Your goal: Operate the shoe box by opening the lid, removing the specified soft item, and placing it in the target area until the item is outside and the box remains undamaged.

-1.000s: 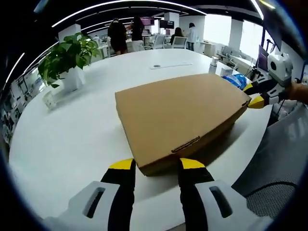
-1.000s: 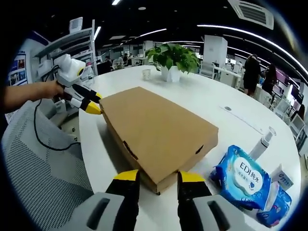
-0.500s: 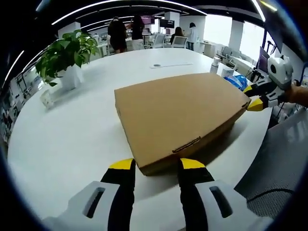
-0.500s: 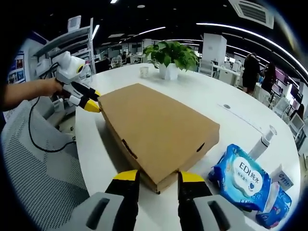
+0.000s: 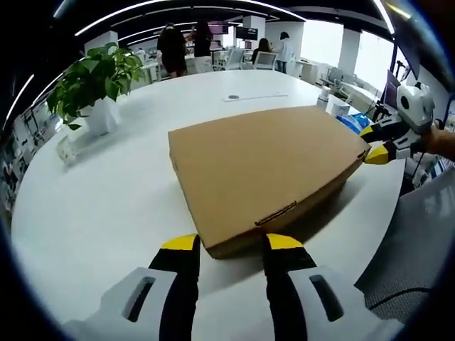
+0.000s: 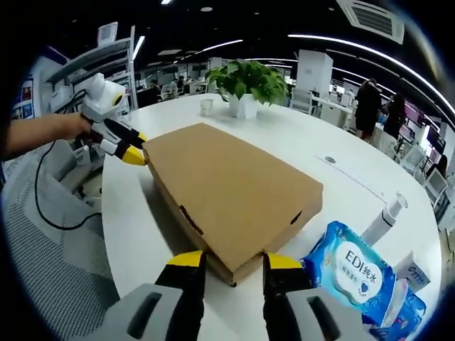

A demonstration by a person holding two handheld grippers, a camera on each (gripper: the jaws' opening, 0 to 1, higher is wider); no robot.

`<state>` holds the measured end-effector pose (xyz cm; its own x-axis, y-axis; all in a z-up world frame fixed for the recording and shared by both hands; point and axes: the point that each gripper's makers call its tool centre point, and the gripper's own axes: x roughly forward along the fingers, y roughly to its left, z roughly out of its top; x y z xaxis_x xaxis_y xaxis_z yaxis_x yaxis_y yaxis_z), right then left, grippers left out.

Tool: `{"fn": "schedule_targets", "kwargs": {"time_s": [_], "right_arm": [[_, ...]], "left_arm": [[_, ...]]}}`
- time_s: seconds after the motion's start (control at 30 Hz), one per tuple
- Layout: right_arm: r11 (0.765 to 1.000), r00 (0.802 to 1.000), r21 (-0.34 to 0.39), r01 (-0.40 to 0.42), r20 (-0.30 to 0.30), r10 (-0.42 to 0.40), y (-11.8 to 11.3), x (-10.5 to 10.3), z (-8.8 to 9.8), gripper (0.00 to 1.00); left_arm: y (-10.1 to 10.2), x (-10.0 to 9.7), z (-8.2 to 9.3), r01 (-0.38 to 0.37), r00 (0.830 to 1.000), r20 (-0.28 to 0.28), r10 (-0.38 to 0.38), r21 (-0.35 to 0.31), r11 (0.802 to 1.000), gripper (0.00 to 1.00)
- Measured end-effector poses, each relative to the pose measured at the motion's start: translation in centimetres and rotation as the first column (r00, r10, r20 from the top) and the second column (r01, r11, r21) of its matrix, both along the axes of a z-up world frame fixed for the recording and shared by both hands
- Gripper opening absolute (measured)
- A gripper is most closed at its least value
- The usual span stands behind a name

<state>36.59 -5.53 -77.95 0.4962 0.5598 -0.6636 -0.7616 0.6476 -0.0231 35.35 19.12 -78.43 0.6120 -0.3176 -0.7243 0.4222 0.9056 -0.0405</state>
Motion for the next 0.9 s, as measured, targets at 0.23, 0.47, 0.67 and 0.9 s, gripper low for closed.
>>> {"fn": "schedule_targets", "kwargs": {"time_s": [0.23, 0.47, 0.67, 0.9], "right_arm": [[1.000, 1.000, -0.010, -0.002, 0.008, 0.002, -0.3, 1.6, 0.0, 0.29], [1.000, 1.000, -0.019, -0.004, 0.013, 0.004, -0.5, 3.2, -0.1, 0.29], [1.000, 1.000, -0.021, 0.000, 0.018, 0.001, -0.6, 4.6, -0.1, 0.29], [1.000, 1.000, -0.024, 0.001, 0.022, 0.000, -0.4, 6.0, -0.1, 0.29]], "left_arm": [[-0.2, 1.3, -0.3, 0.005, 1.000, -0.016, -0.005, 0.003, 1.000, 0.34], [-0.4, 2.6, -0.6, 0.018, 0.999, -0.031, -0.017, 0.015, 1.000, 0.33], [-0.5, 4.1, -0.5, 0.025, 0.999, -0.042, -0.024, 0.023, 0.999, 0.33], [-0.3, 5.5, -0.5, 0.026, 0.999, -0.046, -0.024, 0.024, 0.999, 0.33]]}}
